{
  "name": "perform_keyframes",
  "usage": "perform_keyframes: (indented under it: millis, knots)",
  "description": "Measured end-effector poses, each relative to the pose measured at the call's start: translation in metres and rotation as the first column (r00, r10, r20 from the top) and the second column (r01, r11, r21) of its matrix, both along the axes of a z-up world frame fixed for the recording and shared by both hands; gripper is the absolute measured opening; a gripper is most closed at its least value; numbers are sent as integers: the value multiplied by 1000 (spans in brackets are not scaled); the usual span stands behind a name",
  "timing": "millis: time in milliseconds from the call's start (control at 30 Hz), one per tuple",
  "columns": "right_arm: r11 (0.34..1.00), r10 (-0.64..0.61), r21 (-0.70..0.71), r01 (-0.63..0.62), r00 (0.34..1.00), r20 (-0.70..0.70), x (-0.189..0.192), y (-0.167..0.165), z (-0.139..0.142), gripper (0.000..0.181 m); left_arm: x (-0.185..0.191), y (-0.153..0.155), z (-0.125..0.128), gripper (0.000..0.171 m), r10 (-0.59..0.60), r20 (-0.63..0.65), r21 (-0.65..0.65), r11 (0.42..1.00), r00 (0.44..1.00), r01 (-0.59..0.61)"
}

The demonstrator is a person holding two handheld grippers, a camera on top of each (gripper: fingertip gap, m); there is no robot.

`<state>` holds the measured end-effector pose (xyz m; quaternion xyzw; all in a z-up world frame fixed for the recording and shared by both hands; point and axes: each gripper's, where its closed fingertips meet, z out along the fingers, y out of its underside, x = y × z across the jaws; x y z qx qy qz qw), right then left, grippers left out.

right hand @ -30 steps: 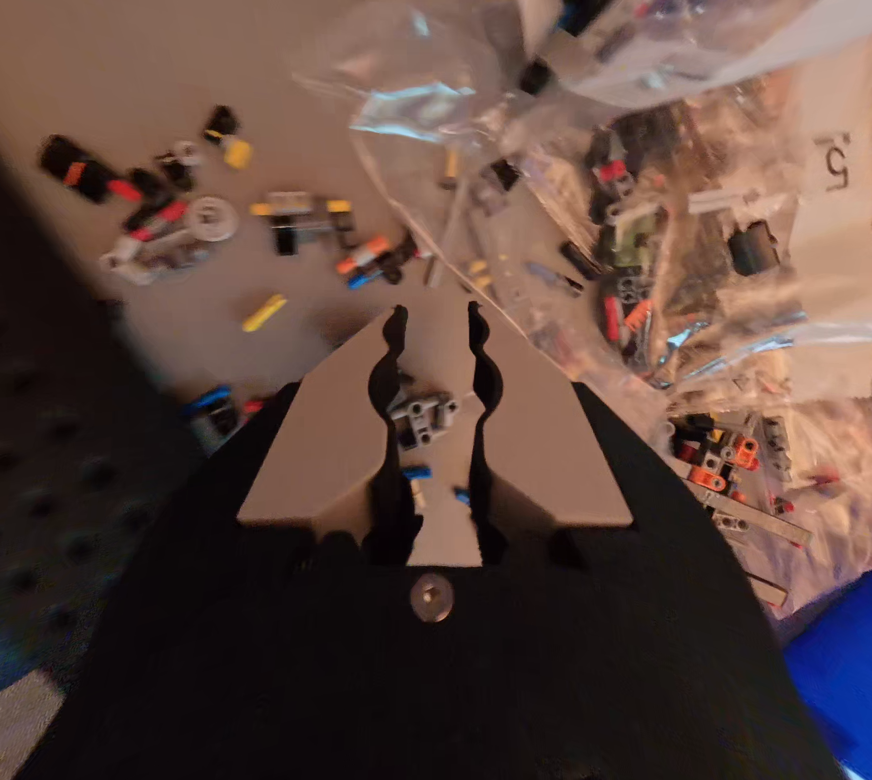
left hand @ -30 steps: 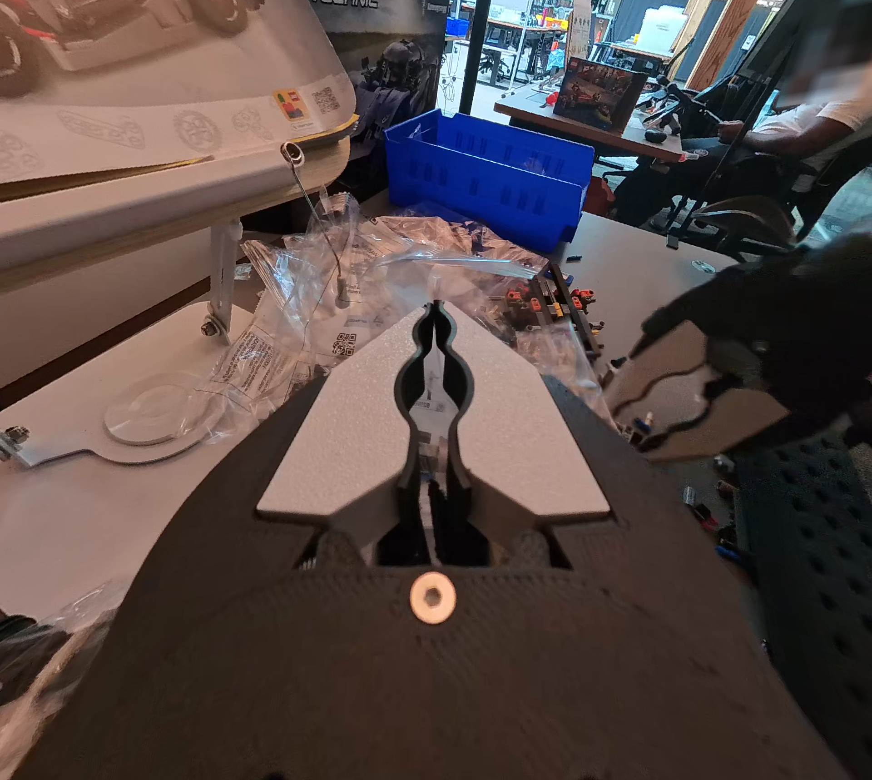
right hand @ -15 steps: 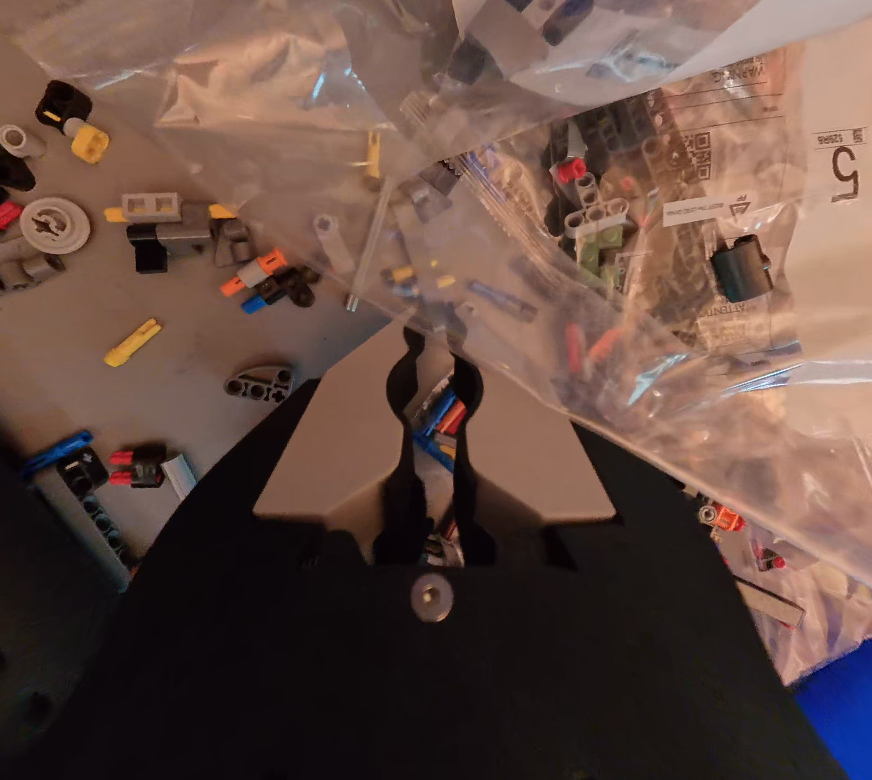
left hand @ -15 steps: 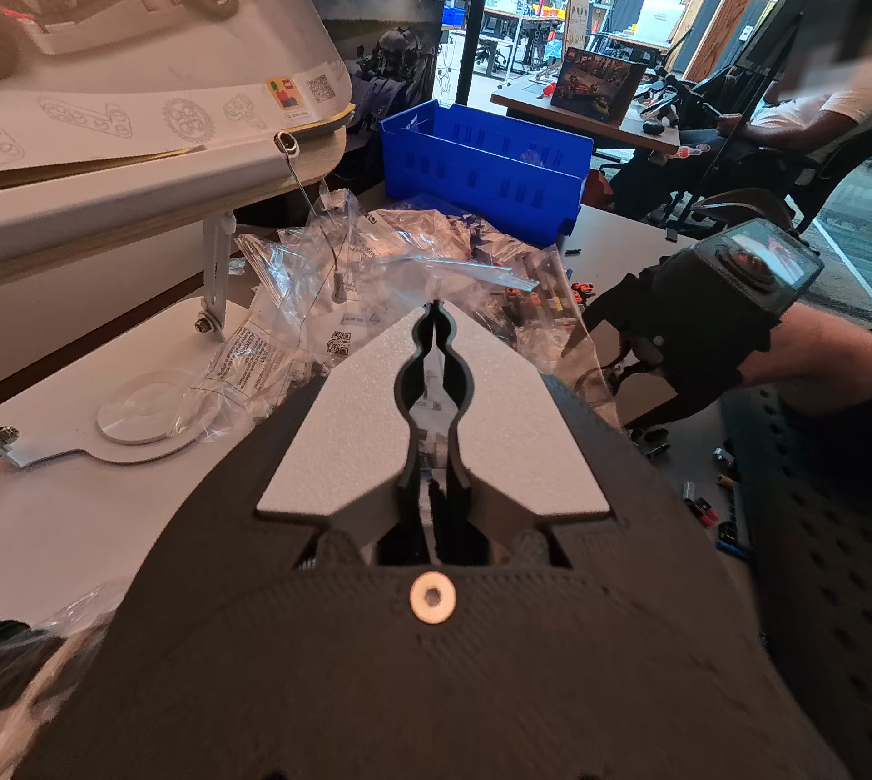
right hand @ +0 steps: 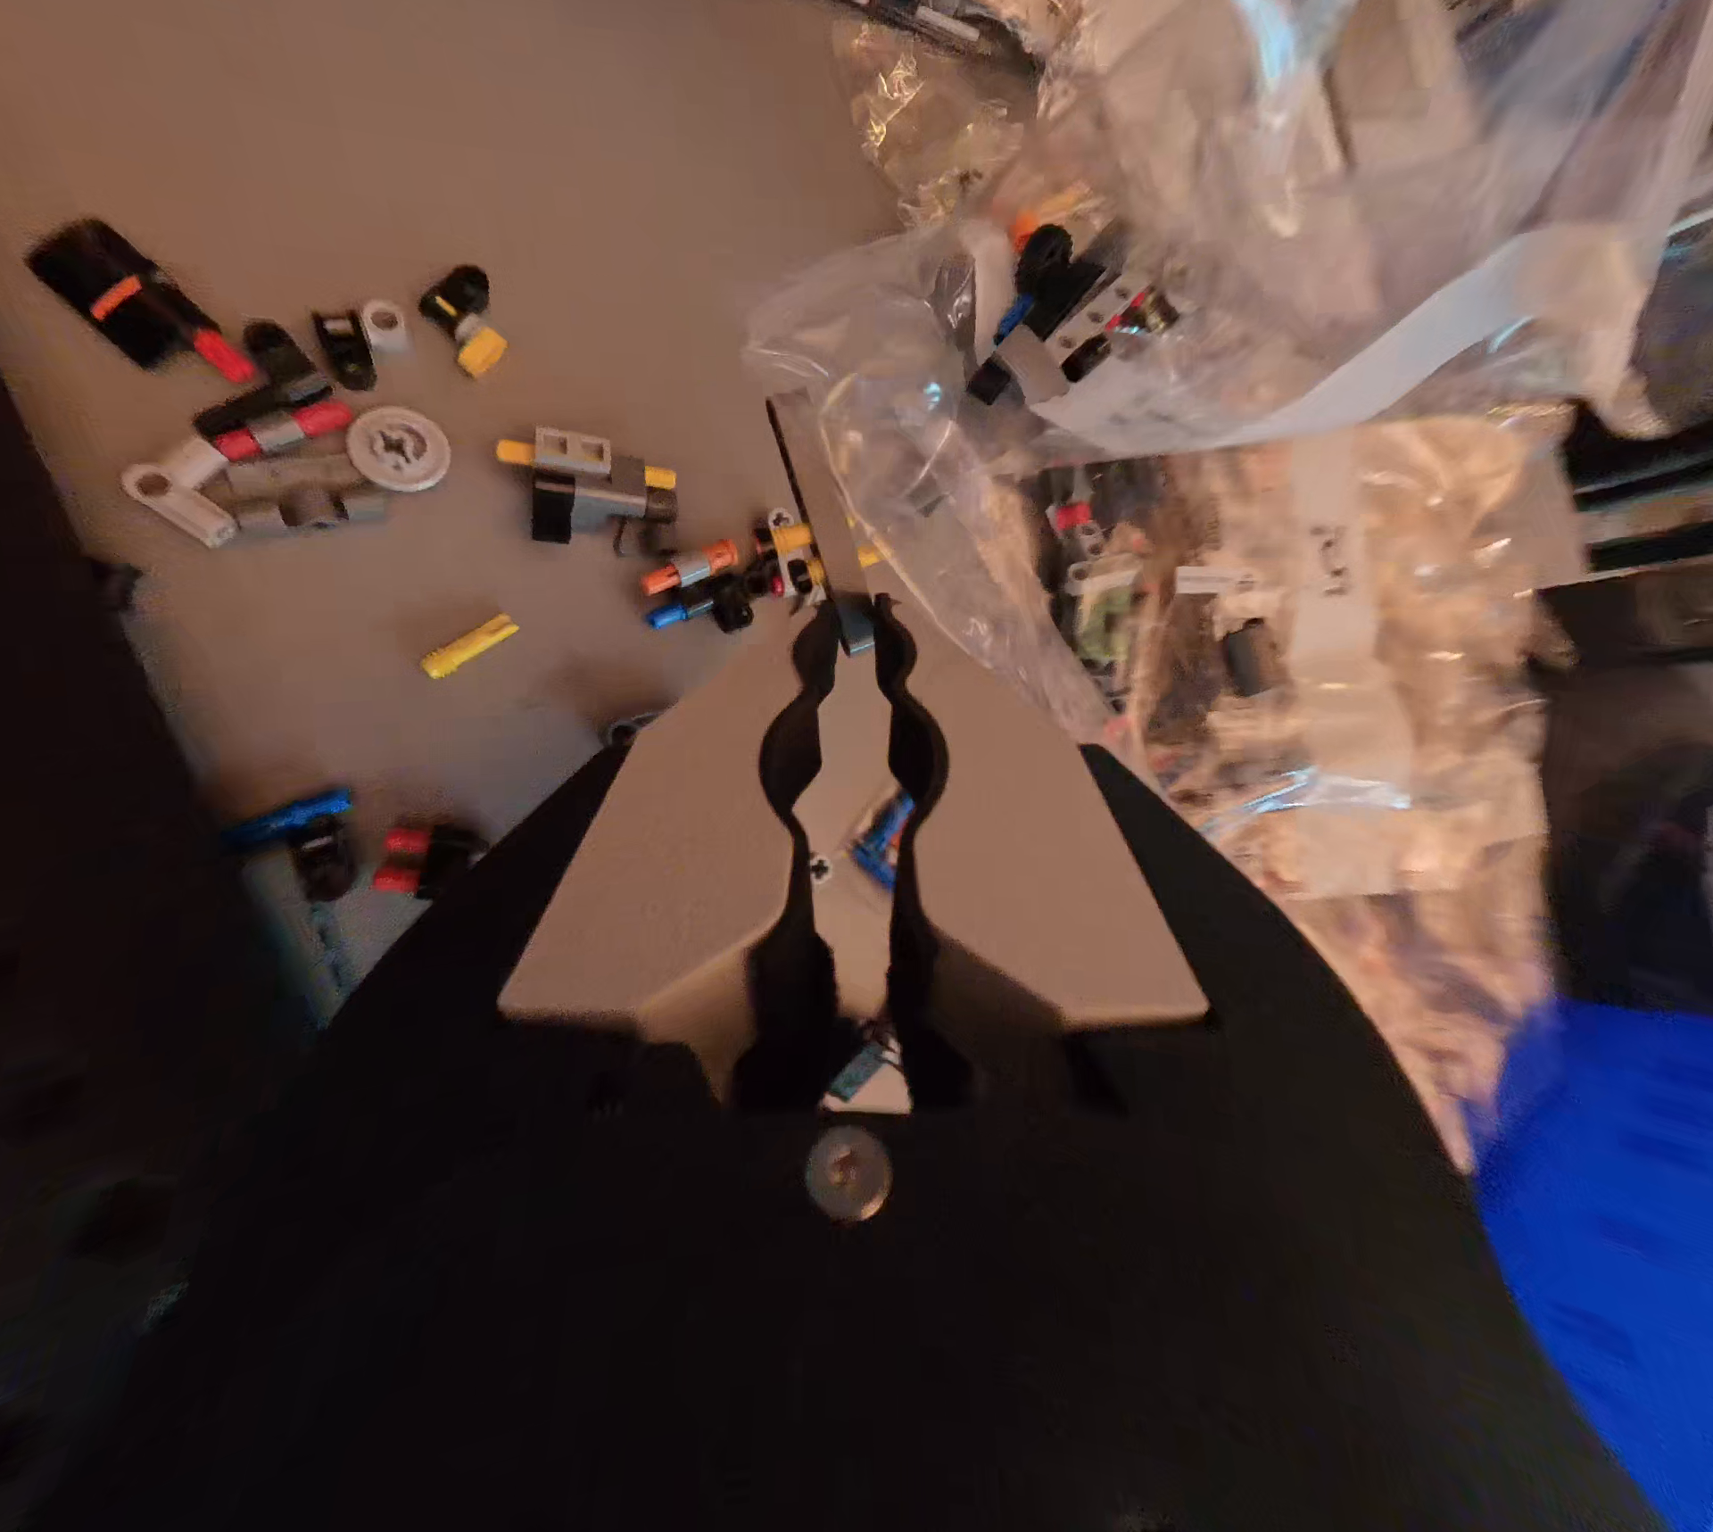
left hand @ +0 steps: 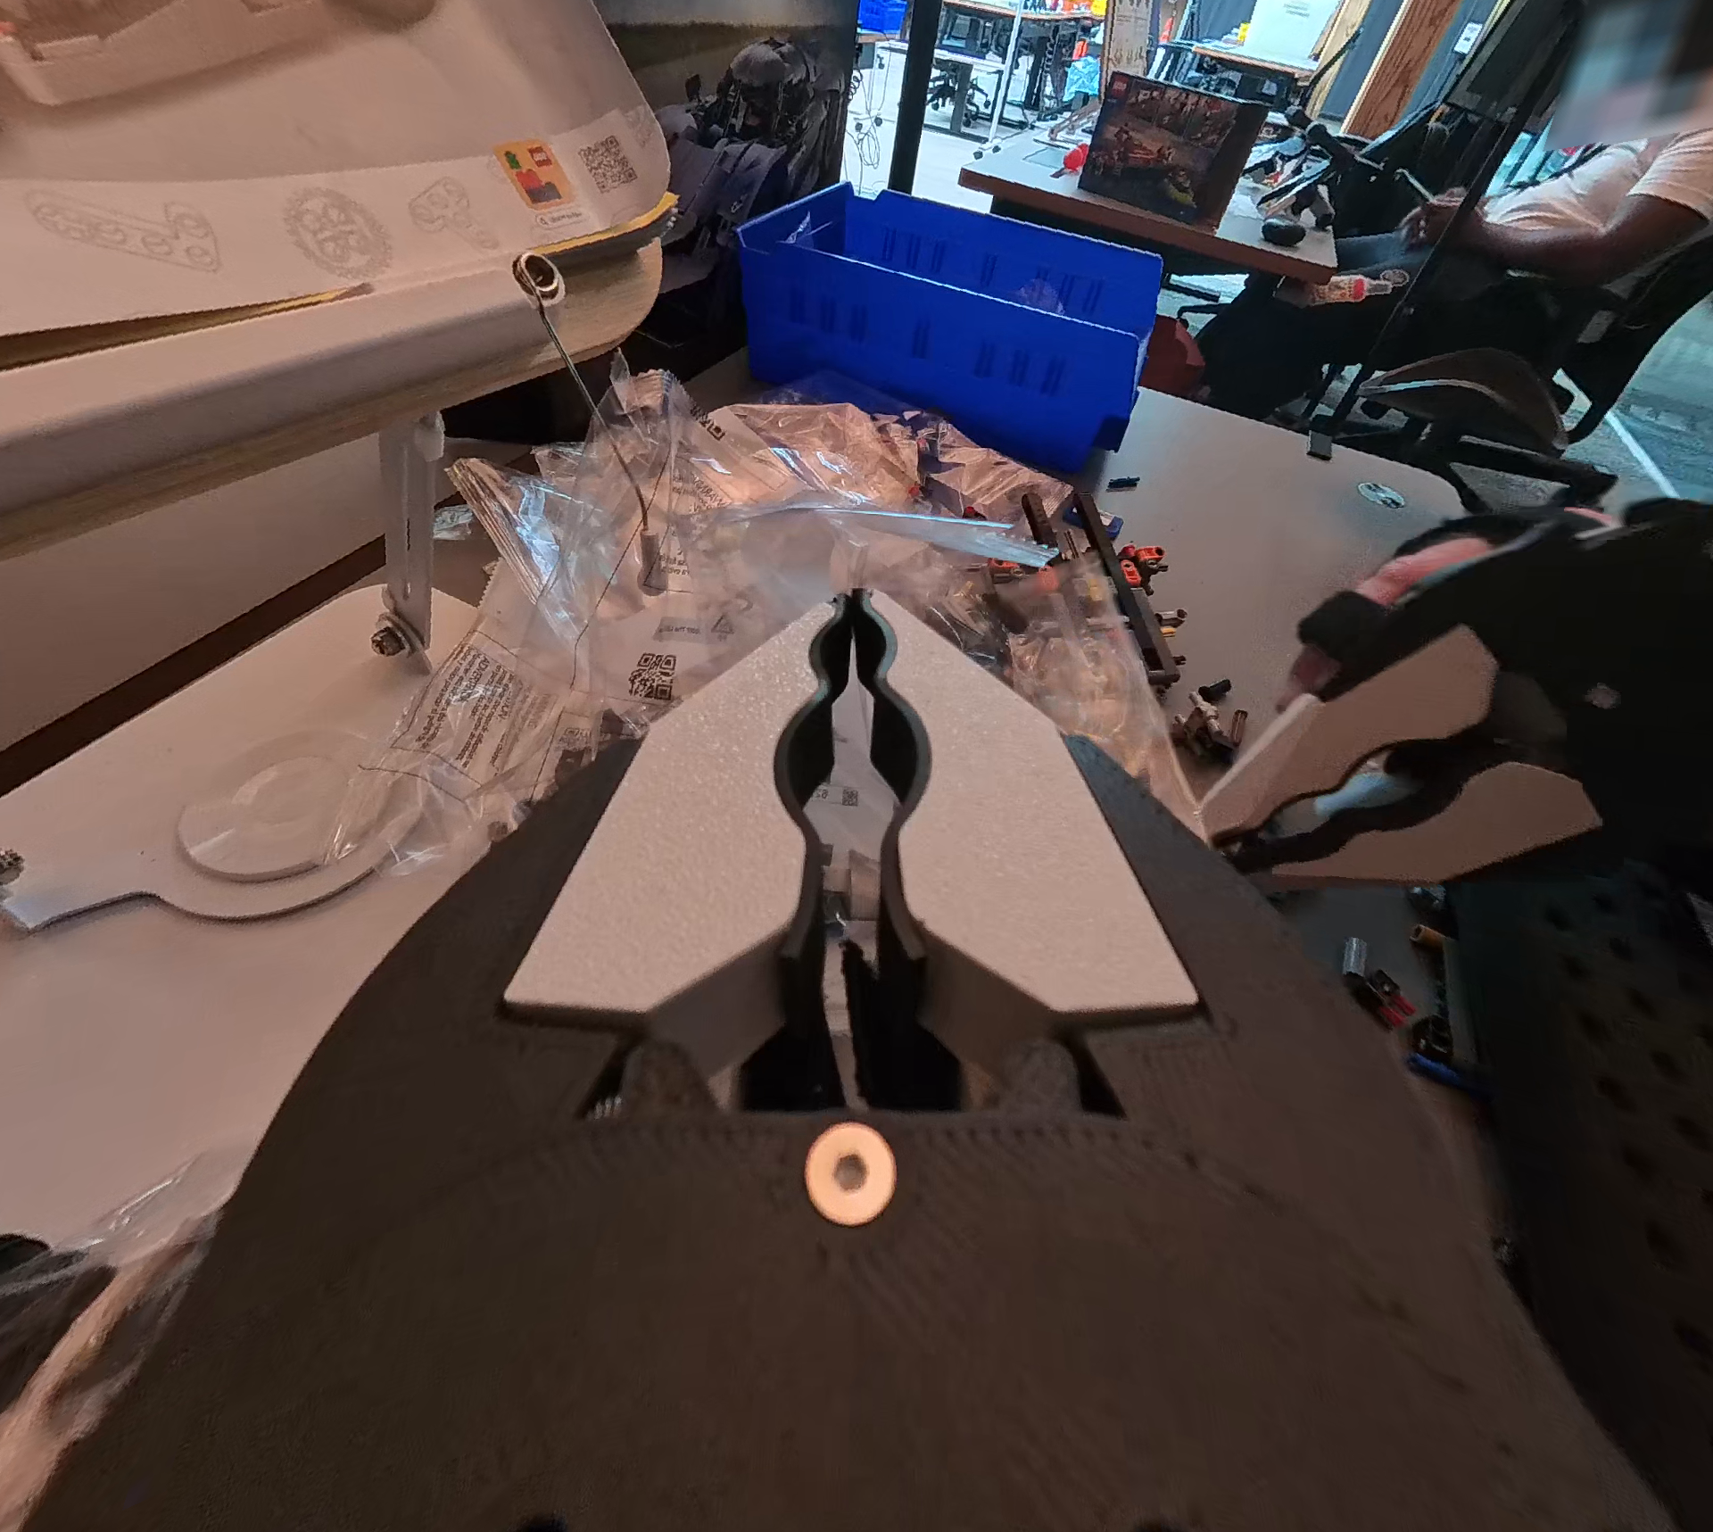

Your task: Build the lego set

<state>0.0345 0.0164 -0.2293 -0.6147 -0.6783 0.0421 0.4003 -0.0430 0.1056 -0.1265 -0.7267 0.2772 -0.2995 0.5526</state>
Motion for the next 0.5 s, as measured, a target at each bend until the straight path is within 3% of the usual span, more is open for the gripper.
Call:
perform_keyframes:
  millis: [67,233,400,500]
  knots:
    - [993,-22,118,19,999,27,4,6,2,5,0,0,0,0,0,-1,0,1000,1000,0]
    - [983,-39,179,45,999,-38,5,7,6,4,-1,0,0,0,3,0,1,1000,1000,-3]
    - [977,-13,212,12,1000,3,1,3,-5,5,1,0,-1,0,-3,-3,-2,1000,1000,3]
    - [987,7,162,-6,1000,-6,-3,-1,-12,5,3,-2,-3,0,-16,-16,-5,1000,1000,16]
